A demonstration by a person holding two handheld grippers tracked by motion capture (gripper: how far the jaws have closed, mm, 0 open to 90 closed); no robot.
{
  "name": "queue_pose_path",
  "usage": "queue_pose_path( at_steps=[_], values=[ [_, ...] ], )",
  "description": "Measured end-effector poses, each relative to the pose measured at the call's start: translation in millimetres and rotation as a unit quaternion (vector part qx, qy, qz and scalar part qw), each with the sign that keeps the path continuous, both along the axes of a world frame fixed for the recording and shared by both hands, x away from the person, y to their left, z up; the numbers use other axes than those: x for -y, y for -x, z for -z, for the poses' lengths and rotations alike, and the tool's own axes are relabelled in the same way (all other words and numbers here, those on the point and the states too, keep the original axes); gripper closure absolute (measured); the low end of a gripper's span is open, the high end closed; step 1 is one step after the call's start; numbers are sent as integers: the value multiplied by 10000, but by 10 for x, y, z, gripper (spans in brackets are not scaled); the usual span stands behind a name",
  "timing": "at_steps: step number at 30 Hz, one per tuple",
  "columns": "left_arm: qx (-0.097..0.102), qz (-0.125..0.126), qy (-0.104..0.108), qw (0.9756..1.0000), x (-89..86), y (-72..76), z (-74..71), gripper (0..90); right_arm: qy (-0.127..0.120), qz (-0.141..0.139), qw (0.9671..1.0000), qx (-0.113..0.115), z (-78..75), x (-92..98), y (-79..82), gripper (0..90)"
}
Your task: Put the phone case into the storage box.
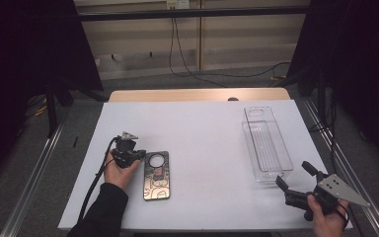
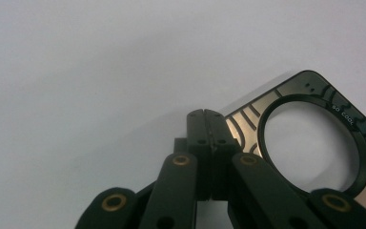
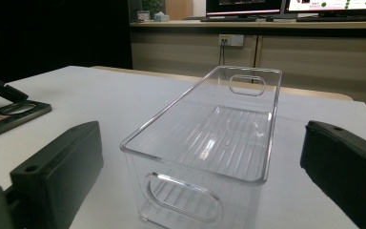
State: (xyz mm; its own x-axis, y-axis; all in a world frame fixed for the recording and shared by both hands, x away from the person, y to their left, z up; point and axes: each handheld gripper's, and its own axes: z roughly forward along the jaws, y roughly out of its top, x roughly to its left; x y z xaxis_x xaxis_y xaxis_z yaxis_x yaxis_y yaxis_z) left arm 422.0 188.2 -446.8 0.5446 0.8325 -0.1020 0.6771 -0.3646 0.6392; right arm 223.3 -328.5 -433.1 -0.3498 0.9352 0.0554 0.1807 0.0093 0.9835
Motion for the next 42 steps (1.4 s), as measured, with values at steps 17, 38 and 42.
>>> queue_pose_path(
  at_steps=[17, 38, 42],
  values=[
    [33, 226, -28, 9997, 254, -70, 11, 900, -4, -5, 10000, -6, 3, 8, 2, 0],
    [108, 458, -101, 9988, 475, -143, 19, 900, -2, -2, 10000, -22, 8, 15, 9, 0],
    [152, 487, -122, 9986, 567, -158, 23, 900, 5, -1, 10000, -25, 7, 11, 8, 0]
  ],
)
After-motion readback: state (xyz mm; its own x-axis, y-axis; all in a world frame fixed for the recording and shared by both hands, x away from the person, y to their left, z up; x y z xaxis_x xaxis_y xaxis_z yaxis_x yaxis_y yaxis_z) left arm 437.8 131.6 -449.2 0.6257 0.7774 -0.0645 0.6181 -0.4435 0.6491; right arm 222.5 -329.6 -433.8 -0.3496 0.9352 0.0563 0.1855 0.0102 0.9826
